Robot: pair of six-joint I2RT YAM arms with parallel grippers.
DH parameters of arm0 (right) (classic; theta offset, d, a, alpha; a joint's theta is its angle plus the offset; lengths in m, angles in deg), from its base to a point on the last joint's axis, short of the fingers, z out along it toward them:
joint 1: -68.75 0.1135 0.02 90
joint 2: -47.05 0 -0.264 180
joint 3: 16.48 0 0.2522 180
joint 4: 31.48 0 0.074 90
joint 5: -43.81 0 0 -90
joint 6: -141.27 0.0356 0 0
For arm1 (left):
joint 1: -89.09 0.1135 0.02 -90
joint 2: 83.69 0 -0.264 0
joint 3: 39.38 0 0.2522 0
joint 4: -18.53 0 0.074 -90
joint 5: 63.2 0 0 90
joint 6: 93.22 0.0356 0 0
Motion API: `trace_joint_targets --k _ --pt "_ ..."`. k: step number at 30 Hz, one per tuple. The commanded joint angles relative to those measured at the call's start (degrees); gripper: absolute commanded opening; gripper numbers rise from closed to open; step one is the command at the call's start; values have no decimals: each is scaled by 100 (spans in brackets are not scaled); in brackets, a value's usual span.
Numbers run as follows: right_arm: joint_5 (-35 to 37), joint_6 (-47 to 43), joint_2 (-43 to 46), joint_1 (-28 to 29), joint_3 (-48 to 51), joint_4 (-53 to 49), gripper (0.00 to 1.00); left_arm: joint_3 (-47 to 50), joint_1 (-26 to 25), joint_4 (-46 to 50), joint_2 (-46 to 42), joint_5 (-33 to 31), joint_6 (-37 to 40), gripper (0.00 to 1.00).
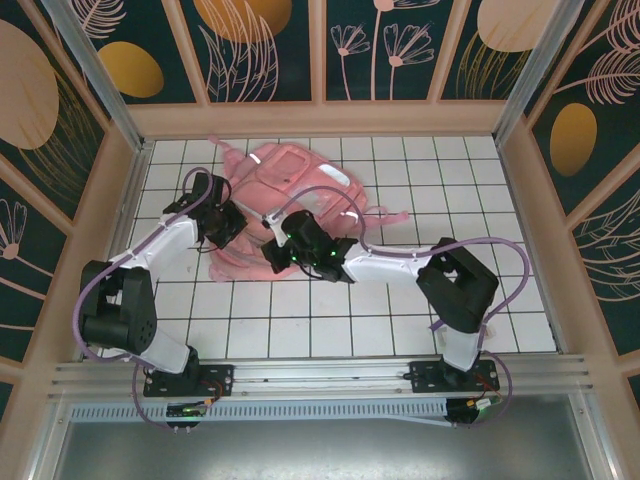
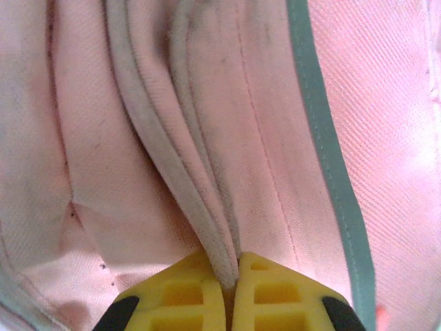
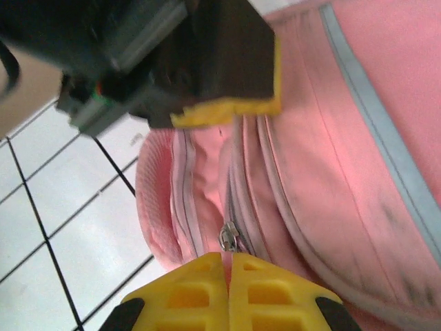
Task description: Pack the student bag
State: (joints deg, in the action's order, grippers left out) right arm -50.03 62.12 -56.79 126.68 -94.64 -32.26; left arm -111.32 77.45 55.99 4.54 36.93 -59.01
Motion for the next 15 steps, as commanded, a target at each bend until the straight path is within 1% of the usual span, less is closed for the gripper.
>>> trace_joint_targets --k 1,5,8,10,13,15 --pt "450 149 438 30 616 212 0 -47 7 -581 -143 229 85 0" --pt "930 338 744 -220 1268 118 0 -148 184 -182 -85 246 446 0" --pt "1138 299 956 -434 1611 141 0 99 392 -240 -222 286 507 0" --pt "1327 294 1032 -683 1753 189 0 116 442 -175 -240 272 759 0" --pt "1427 277 981 -1197 1725 116 0 76 443 23 -200 178 1219 0" --pt "1396 278 900 -1570 1632 135 0 177 444 -43 -233 356 1570 0"
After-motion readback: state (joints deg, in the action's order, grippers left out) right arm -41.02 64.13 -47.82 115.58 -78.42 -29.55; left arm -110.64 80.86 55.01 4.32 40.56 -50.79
